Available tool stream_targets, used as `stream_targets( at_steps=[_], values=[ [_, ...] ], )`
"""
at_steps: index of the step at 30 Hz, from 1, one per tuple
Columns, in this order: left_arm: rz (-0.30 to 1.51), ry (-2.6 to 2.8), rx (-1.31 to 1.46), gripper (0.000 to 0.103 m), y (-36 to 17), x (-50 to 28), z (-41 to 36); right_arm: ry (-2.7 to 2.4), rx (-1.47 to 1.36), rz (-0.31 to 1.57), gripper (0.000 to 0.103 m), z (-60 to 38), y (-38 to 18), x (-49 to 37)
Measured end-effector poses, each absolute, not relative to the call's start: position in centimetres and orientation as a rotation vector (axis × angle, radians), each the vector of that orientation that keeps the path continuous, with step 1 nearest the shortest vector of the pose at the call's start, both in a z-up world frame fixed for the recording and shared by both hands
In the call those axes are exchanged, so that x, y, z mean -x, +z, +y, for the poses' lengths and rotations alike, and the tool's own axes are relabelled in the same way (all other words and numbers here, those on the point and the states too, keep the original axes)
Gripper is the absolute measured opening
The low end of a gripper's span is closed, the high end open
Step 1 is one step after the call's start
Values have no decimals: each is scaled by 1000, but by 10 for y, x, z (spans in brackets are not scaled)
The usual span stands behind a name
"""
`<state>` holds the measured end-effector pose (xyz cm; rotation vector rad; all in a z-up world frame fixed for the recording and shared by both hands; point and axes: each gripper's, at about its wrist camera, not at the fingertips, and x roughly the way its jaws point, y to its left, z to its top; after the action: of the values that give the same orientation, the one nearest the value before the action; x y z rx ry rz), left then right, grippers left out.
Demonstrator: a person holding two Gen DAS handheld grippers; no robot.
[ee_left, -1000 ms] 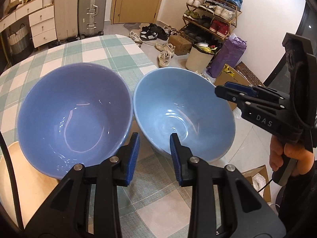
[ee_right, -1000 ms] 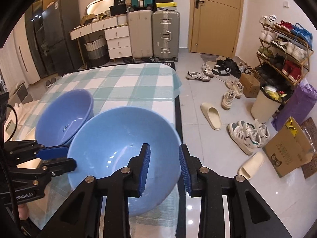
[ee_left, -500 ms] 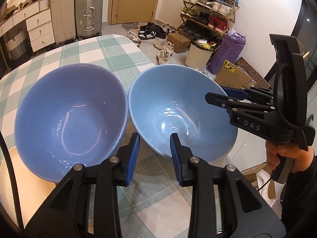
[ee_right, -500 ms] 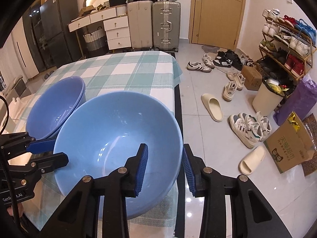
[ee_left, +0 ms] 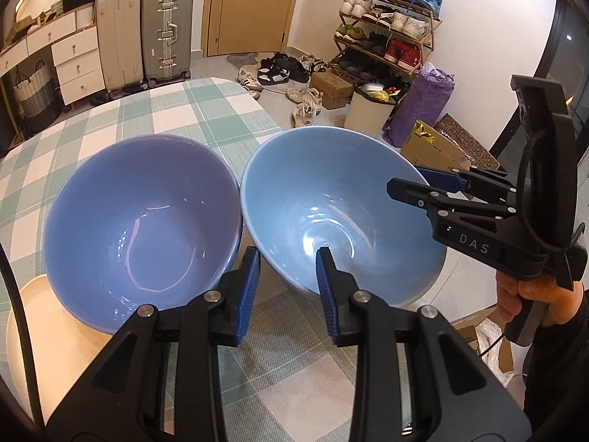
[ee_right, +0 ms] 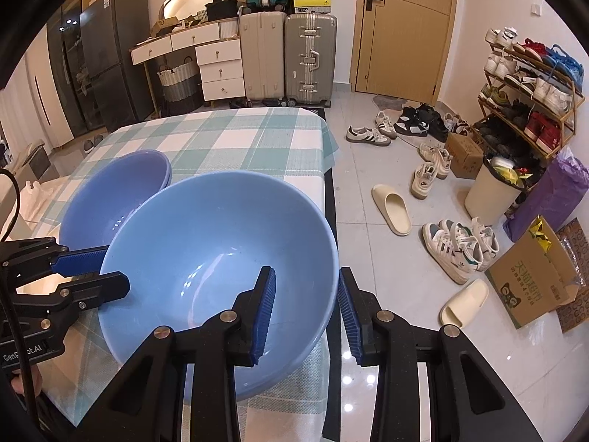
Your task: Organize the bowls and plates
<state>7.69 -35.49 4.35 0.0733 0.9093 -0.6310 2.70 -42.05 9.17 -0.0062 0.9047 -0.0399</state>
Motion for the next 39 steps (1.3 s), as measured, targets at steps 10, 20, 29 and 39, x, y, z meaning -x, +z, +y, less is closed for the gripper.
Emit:
stream_targets(
  at_steps=[10, 20, 29, 39],
  values=[
    [865, -638, -53, 27, 66, -63, -342, -46, 30, 865, 35, -409, 114, -16],
    [808, -632, -34, 27, 97, -46, -322, -43, 54, 816, 35, -392, 143, -5],
    [760, -618, -7, 27, 127, -29, -294, -35, 78, 776, 35, -368, 169, 1],
    [713, -591, 21, 27, 156, -12, -257, -15, 107, 743, 35, -333, 194, 3]
  ],
)
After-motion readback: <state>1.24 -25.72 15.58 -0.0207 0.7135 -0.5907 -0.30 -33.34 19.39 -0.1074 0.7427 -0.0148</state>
